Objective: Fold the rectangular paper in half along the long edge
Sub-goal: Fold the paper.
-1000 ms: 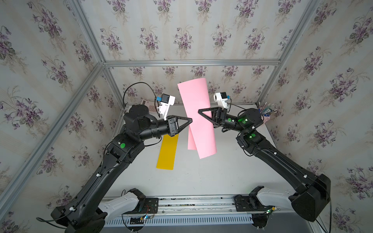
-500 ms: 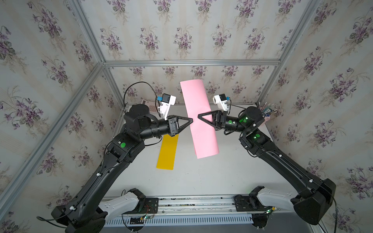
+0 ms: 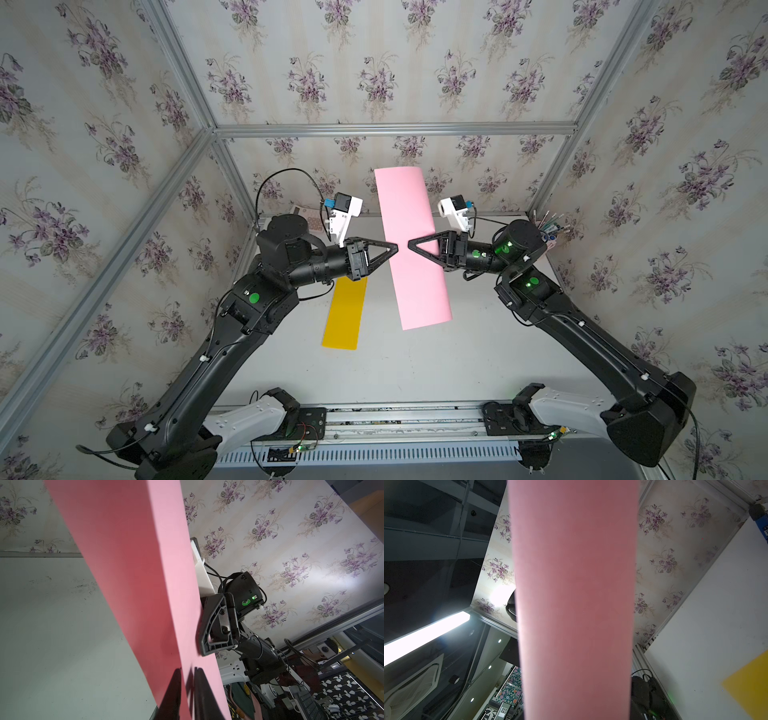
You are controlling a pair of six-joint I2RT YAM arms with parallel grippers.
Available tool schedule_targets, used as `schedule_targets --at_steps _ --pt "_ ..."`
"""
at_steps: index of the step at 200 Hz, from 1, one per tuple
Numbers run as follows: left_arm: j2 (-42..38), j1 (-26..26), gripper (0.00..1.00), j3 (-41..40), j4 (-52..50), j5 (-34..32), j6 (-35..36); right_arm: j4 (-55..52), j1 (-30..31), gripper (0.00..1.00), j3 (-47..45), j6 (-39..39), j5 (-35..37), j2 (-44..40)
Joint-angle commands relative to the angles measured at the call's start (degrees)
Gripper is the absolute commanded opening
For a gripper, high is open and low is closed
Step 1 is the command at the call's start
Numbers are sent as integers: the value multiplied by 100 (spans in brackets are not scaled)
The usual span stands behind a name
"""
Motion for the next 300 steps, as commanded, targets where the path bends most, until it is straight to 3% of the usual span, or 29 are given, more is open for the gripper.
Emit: schedule_targets --at_steps 1,136,165,196,240,300 --pt "14 8 18 16 167 25 21 213 4 45 11 70 -126 -52" --pt "24 10 22 -22 263 38 -53 495 48 41 -157 201 -215 9" --pt "33 6 31 -33 262 46 -62 556 48 39 -183 233 -232 0" --pt "-49 13 51 136 32 -49 65 591 52 39 -192 255 -260 -8" --pt "-288 119 55 216 -165 -81 97 988 54 40 -193 538 -303 9" --pt "-351 114 55 97 431 290 -442 1227 50 40 -215 694 -277 60"
